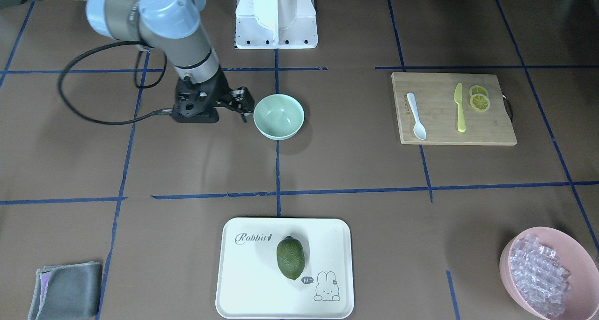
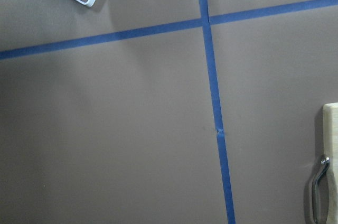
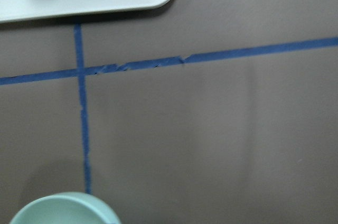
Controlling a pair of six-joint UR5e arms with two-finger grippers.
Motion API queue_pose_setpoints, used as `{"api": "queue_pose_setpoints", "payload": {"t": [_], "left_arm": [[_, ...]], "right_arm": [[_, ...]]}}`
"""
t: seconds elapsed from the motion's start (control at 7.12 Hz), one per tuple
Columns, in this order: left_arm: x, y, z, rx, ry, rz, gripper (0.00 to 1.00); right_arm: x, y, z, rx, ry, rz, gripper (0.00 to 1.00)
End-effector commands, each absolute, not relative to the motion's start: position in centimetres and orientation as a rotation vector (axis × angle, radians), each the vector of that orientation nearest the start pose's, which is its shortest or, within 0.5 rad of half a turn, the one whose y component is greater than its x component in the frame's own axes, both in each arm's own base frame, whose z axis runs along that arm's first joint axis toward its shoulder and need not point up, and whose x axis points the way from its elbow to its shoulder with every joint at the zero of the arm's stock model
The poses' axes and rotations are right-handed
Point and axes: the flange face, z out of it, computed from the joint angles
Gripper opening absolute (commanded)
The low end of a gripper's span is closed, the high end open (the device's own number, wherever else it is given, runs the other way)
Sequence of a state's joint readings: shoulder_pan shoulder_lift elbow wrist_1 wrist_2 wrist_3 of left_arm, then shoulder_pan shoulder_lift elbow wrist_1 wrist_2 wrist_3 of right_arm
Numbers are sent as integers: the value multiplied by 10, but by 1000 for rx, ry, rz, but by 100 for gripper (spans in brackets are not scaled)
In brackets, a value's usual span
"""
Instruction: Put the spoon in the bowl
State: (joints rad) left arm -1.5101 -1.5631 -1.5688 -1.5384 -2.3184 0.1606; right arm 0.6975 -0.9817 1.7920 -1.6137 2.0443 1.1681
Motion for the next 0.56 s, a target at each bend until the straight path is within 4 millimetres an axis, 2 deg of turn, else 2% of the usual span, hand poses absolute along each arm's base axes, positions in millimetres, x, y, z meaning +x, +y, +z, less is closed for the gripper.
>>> {"api": "queue_pose_setpoints", "payload": {"t": [0.0, 0.14, 0.28, 0.42], "left_arm": [[-35, -507, 652, 114, 744, 242, 100], [-35, -506, 652, 145, 742, 253, 100], [-35, -506, 653, 144, 742, 254, 100], [-34, -507, 652, 144, 742, 254, 100]], "right_arm": [[-332, -520, 295, 86, -798, -86, 100], [-271, -537, 340, 94, -793, -161, 100], [-221, -542, 384, 117, -763, -234, 100], [-176, -538, 426, 126, -744, -293, 100]]}}
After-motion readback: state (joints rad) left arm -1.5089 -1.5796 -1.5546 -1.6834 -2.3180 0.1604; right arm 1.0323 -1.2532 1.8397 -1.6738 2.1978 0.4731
